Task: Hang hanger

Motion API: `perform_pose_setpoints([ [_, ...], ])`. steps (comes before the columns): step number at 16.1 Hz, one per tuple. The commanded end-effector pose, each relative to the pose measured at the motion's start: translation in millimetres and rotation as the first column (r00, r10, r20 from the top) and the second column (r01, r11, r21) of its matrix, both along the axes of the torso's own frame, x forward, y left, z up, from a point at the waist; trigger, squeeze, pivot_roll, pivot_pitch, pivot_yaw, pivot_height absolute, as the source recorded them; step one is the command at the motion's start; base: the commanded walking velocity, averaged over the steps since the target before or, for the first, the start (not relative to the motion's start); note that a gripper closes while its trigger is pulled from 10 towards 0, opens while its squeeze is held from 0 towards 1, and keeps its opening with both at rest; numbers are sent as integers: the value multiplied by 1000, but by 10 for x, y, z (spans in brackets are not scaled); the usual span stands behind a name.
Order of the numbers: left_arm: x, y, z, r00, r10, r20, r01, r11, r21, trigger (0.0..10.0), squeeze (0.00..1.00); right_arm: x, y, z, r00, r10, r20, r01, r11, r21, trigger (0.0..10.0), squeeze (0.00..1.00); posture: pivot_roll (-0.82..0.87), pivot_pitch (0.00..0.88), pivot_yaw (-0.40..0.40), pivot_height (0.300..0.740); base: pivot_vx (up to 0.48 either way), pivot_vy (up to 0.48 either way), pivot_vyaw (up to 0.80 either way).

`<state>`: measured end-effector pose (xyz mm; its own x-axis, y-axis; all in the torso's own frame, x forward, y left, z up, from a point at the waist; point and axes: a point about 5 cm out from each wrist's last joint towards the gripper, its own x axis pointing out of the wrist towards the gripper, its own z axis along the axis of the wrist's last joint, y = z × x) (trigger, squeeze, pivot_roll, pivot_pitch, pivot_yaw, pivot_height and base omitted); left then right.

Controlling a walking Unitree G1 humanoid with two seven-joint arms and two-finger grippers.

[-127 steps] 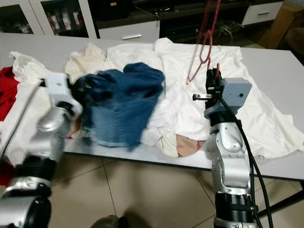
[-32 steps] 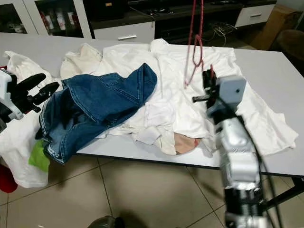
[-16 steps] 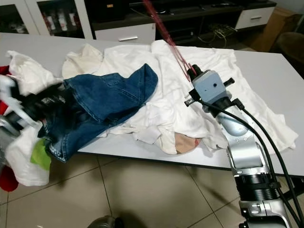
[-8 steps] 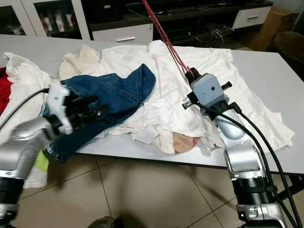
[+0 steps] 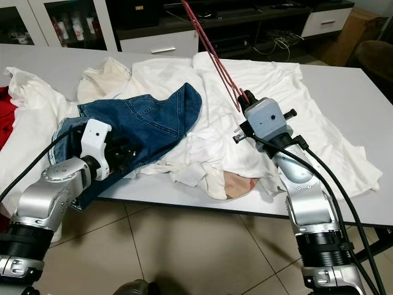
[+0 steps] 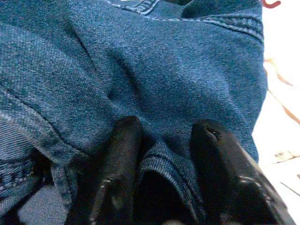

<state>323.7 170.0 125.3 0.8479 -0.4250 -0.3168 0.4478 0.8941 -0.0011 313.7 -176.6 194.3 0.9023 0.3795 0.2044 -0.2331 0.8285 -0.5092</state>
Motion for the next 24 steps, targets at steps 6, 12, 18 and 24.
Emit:
perform_pose_setpoints([
  [6,176,51,295,994,-32,107,38,998,-50,0,0,3,11,83,999,-5,46,4,1000,15,10000,0,109,10,36,740,0,0,0],
  [12,258,846,568,962,179,208,-184,983,4,0,0,3,-9,76,999,-20,48,19,1000,19,10000,0,110,7,33,740,0,0,0],
  [18,180,1682,753,829,476,294,-522,847,101,0,0,8,23,69,999,-10,44,10,1000,18,10000,0,118,12,27,740,0,0,0],
  [24,-51,2013,216,809,565,163,-549,626,554,0,0,-14,-3,59,999,-21,40,20,1000,15,10000,0,99,12,35,740,0,0,0],
])
